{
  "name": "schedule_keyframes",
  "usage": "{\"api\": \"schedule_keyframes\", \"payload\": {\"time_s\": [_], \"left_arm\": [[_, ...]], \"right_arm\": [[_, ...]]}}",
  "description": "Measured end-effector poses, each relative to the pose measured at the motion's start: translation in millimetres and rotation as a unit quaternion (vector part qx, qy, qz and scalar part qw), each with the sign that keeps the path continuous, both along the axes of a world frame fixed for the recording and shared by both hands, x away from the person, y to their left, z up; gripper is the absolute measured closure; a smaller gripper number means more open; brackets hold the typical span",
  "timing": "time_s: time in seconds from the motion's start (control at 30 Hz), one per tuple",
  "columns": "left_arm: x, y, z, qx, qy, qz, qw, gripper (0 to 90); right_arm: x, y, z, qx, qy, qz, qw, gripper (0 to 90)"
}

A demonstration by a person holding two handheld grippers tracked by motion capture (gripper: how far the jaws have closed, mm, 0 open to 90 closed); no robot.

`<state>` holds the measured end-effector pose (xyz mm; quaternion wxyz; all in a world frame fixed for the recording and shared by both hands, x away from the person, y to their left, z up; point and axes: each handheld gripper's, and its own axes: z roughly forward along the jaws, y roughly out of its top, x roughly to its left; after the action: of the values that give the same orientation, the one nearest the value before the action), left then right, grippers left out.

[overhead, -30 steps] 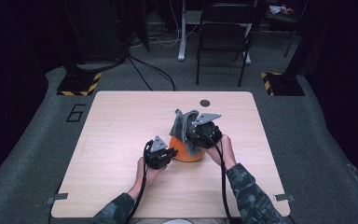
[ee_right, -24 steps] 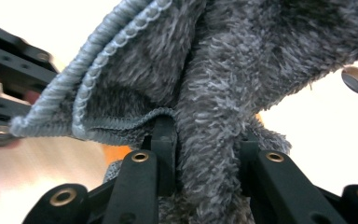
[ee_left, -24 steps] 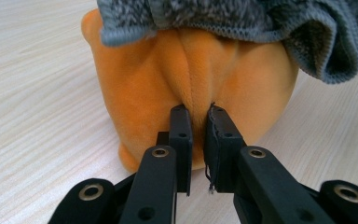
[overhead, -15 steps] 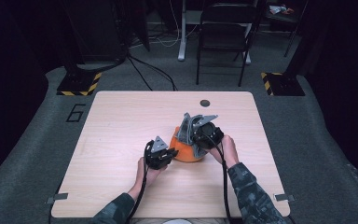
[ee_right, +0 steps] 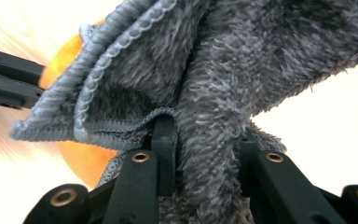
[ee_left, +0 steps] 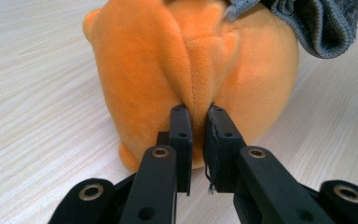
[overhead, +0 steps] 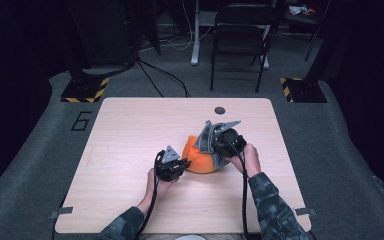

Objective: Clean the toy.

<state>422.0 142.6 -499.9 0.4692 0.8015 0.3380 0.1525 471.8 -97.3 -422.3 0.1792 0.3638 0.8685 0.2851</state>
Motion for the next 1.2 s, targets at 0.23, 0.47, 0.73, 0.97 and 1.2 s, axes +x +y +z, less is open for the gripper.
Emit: {"api": "schedule_keyframes", "payload": {"time_s": [0.23, 0.47, 0.73, 0.97, 1.2], "left_arm": [[0.3, 0.0, -0.3, -0.001, 0.000, 0.000, 1.0000, 81.6], [1.1, 0.9, -1.1, -0.002, 0.001, 0.003, 1.0000, 81.6], [3.0, 3.7, -2.0, -0.010, 0.007, 0.010, 0.9999, 80.9], [3.6, 3.8, -1.7, -0.007, 0.001, 0.014, 0.9999, 78.8], [2.8, 4.8, 1.0, -0.001, 0.001, 0.015, 0.9999, 69.0]], "right_arm": [[8.1, -11.3, -9.1, -0.014, 0.024, -0.028, 0.9992, 70.4], [17.2, -19.6, -30.1, -0.050, 0.049, -0.061, 0.9956, 70.6], [18.6, -27.6, -27.3, -0.043, 0.047, -0.072, 0.9954, 70.8], [-0.6, -12.1, 10.2, 0.016, 0.017, -0.019, 0.9995, 70.9], [-0.3, -1.5, -1.5, -0.005, 0.006, -0.017, 0.9998, 71.1]]}}
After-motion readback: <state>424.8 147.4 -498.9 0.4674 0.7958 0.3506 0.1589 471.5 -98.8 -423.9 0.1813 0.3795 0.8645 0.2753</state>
